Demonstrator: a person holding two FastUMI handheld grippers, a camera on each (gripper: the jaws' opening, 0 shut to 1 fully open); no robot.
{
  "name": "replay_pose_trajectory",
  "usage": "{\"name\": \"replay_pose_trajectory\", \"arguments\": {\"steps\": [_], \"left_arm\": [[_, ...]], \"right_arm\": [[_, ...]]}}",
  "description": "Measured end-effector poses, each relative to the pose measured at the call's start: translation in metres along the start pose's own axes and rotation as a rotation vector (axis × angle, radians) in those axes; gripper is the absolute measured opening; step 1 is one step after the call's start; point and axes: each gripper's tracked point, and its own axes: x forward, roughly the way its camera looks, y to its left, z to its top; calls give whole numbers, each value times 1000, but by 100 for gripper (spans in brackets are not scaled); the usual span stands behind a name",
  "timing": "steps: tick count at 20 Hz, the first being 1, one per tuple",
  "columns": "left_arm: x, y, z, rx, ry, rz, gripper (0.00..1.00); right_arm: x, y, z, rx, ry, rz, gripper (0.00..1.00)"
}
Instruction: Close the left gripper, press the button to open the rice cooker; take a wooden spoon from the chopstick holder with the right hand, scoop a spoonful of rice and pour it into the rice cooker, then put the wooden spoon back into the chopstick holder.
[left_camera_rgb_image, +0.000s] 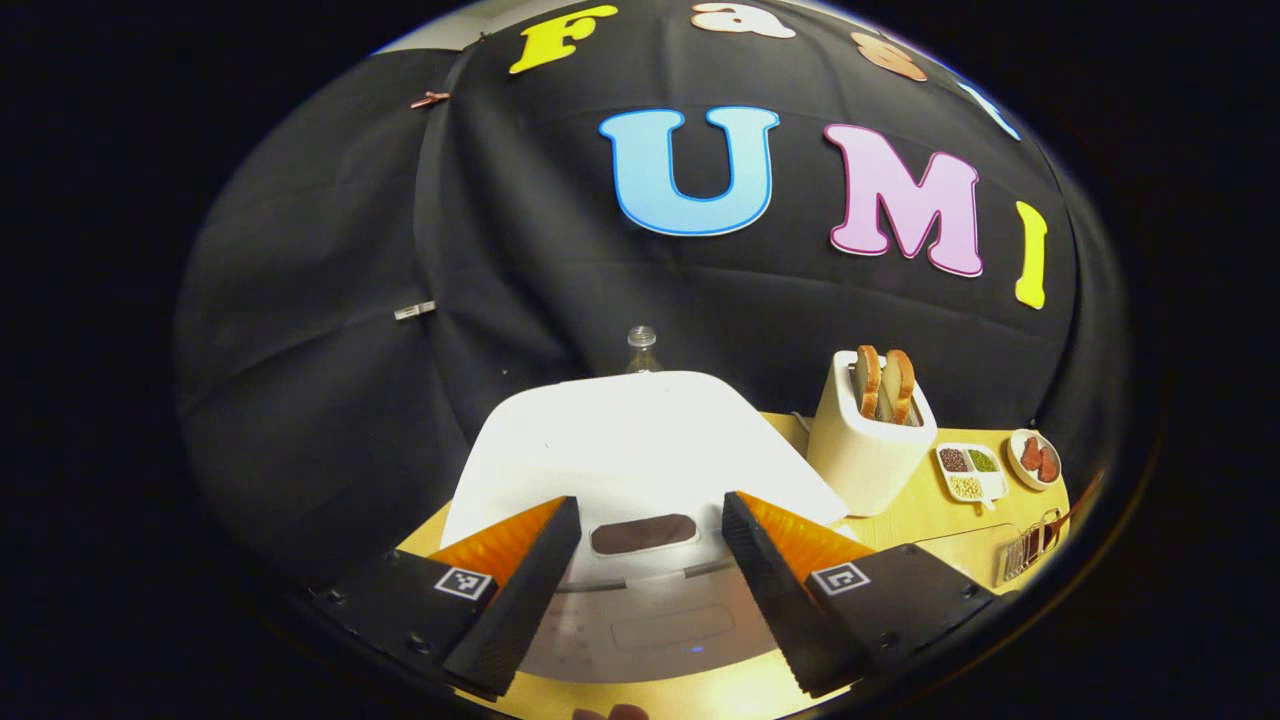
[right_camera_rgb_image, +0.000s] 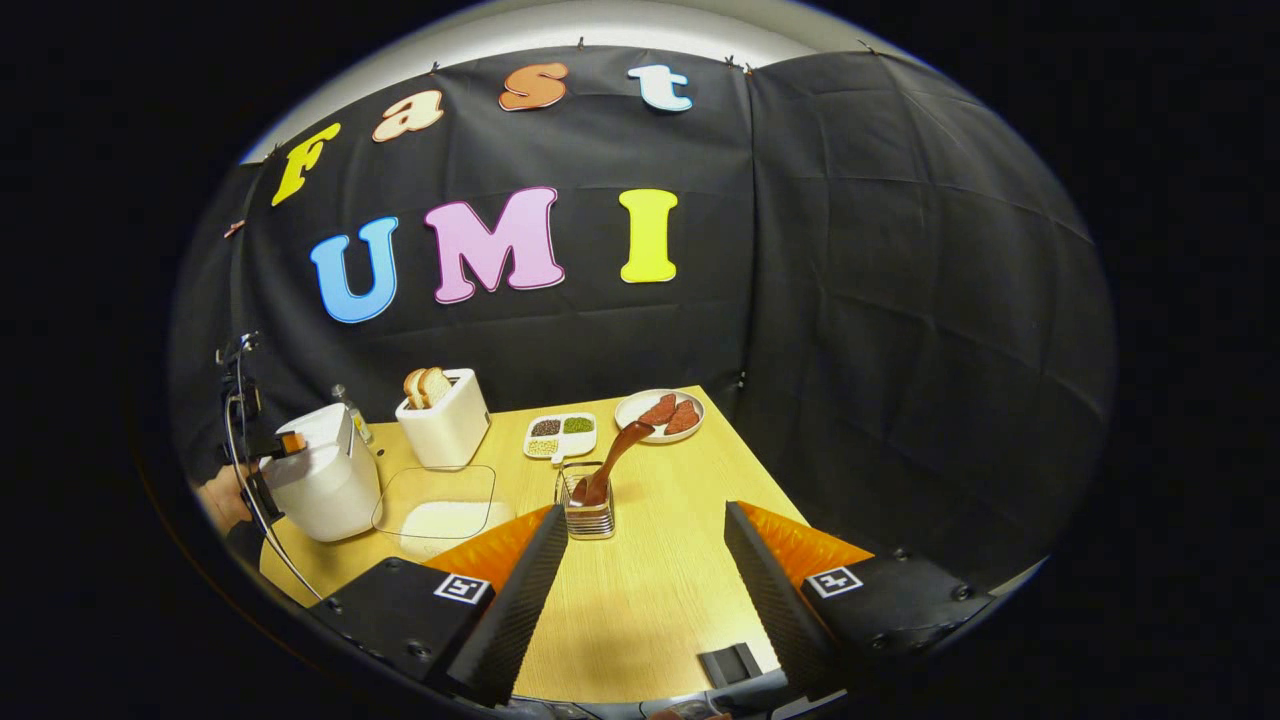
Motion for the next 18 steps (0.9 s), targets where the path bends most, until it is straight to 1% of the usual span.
{"name": "replay_pose_trajectory", "arguments": {"steps": [4, 6, 13, 16, 18], "left_arm": [[-1, 2, -4, -4, -3, 1, 100], [0, 2, -15, 4, 20, 7, 100], [2, -1, -16, 19, -25, 29, 100], [0, 1, -11, 7, -45, 16, 100], [0, 0, -11, 23, -45, 6, 100]], "right_arm": [[2, -3, -7, 14, 16, 2, 99], [3, -3, -8, 23, 19, 6, 99], [2, -6, -18, 36, 34, 1, 99], [1, -5, -17, 35, 33, 2, 99], [1, -6, -16, 30, 30, 1, 98]]}}
